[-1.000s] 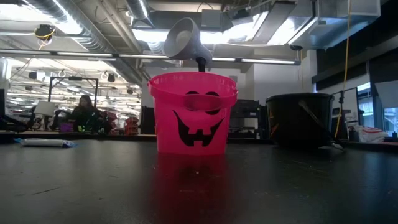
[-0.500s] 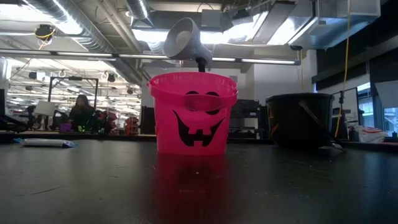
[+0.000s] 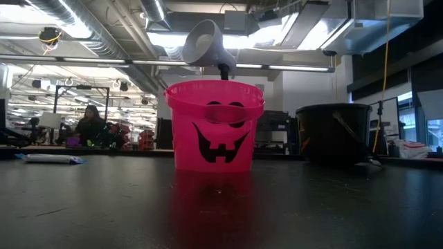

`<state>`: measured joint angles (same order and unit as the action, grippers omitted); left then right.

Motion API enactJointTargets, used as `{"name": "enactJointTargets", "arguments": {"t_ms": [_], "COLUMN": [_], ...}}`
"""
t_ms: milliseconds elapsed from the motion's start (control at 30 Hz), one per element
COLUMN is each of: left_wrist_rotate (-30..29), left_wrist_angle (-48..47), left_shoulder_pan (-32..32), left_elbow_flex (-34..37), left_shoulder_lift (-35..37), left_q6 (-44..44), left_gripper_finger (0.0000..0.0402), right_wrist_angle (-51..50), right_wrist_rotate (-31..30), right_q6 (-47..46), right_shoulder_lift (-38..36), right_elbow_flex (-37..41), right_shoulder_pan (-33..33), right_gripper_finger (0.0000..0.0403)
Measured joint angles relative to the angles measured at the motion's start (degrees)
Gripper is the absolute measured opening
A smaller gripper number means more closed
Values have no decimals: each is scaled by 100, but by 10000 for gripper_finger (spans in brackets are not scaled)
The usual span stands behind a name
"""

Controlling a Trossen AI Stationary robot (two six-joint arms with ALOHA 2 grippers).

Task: Sort candy
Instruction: Put the red candy into the orange bucket

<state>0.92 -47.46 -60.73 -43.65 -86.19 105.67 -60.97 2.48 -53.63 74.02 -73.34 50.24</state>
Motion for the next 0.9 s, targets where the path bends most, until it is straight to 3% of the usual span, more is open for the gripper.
{"name": "enactJointTargets", "arguments": {"t_ms": [200, 433, 667, 900], "left_wrist_rotate": [-644, -2035, -3755, -4996], "left_wrist_angle": [-403, -1100, -1254, -1182], "left_shoulder_pan": [-2, -2, 6, 85], "left_elbow_flex": [-604, -1572, -2289, -2730], "left_shoulder_lift": [-11, -11, -11, -11], "left_q6": [-398, -1040, -2225, -3334], "left_gripper_finger": [6, 7, 8, 9], "right_wrist_angle": [0, 0, 0, 218], "right_wrist_rotate": [2, 2, -30, -1239], "right_q6": [-2, -4, 26, 659], "right_shoulder_lift": [0, 0, 0, 1], "right_elbow_flex": [0, 0, 0, 0], "right_shoulder_pan": [0, 0, 0, 0], "right_gripper_finger": [266, 266, 266, 266]}}
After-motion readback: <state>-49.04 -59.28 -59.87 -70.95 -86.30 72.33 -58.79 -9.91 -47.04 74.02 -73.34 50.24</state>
